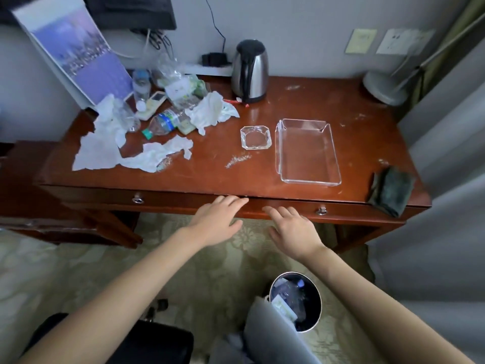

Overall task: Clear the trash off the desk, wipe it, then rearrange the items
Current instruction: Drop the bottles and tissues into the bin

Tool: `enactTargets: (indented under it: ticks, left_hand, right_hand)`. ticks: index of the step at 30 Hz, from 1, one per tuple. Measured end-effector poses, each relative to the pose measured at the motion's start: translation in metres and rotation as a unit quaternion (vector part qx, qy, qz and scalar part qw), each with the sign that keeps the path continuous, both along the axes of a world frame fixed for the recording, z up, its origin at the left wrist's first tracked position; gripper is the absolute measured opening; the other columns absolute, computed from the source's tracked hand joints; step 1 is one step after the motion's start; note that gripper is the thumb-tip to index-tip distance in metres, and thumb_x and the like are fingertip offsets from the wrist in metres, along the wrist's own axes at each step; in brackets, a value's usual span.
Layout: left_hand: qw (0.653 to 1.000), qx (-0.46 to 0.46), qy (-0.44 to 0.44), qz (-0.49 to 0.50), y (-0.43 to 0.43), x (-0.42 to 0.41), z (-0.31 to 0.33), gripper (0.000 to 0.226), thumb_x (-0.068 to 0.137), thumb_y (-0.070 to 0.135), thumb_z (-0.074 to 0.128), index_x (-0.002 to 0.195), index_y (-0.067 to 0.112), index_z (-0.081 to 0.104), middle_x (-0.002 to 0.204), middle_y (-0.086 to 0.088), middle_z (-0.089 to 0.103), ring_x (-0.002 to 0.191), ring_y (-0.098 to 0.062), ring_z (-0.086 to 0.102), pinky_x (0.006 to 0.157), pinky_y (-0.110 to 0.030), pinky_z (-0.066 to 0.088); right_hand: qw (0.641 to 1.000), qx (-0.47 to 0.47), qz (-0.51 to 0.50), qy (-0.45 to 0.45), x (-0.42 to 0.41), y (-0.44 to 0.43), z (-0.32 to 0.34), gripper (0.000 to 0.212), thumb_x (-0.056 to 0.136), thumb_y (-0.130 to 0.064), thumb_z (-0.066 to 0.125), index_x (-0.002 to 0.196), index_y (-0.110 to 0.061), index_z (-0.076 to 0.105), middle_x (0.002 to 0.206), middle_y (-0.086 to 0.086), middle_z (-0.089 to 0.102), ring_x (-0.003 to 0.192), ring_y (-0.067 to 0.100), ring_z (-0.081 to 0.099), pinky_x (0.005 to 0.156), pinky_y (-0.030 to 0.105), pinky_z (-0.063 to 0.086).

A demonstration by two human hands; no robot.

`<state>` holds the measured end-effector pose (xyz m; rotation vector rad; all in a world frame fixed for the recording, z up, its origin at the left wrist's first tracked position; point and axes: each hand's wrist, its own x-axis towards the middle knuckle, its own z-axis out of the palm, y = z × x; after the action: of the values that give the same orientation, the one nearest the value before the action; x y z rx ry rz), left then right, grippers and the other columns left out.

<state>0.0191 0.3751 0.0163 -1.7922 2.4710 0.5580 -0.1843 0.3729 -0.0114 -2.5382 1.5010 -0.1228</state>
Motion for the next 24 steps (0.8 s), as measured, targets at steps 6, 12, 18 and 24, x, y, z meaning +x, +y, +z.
enactTargets:
  ticks: [6,12,18,24]
  left_hand:
    - [1.0,-0.011,-0.021,0.01,-0.062,0.049,-0.004,0.055,0.096,0.035,0.038,0.147,0.027,0.02,0.149,0.006,0.029,0.131,-0.016,0.03,0.093,-0.034,0.04]
    - [0.997,-0.026,-0.065,0.033,-0.15,0.109,-0.023,0.056,0.096,0.035,0.038,0.147,0.025,0.02,0.15,0.004,0.028,0.134,-0.017,0.029,0.095,-0.037,0.041]
    - [0.99,-0.02,-0.116,0.075,-0.23,0.162,-0.041,0.056,0.095,0.036,0.037,0.147,0.023,0.021,0.154,0.001,0.02,0.137,-0.021,0.022,0.106,-0.041,0.03]
    - [0.985,-0.022,-0.143,0.09,-0.295,0.205,-0.055,0.056,0.096,0.041,0.034,0.147,0.024,0.018,0.156,-0.003,0.01,0.139,-0.026,0.016,0.109,-0.045,0.021]
  right_hand:
    - [1.0,0.001,0.017,0.003,0.043,-0.066,-0.009,0.045,0.085,-0.025,0.057,0.128,-0.014,0.051,0.101,0.008,0.063,0.097,0.032,0.057,0.066,0.038,0.051]
    - [1.0,-0.006,0.022,0.01,0.099,-0.161,-0.028,0.047,0.086,-0.024,0.056,0.131,-0.017,0.048,0.106,0.006,0.062,0.1,0.029,0.057,0.068,0.039,0.052]
    - [0.999,0.014,0.015,0.036,0.154,-0.249,-0.047,0.053,0.09,-0.028,0.048,0.141,-0.021,0.035,0.126,0.006,0.051,0.116,0.029,0.047,0.088,0.043,0.045]
    - [0.998,-0.042,-0.022,0.044,0.199,-0.322,-0.046,0.051,0.075,-0.027,0.061,0.124,-0.015,0.051,0.12,0.013,0.058,0.099,0.035,0.057,0.079,0.044,0.048]
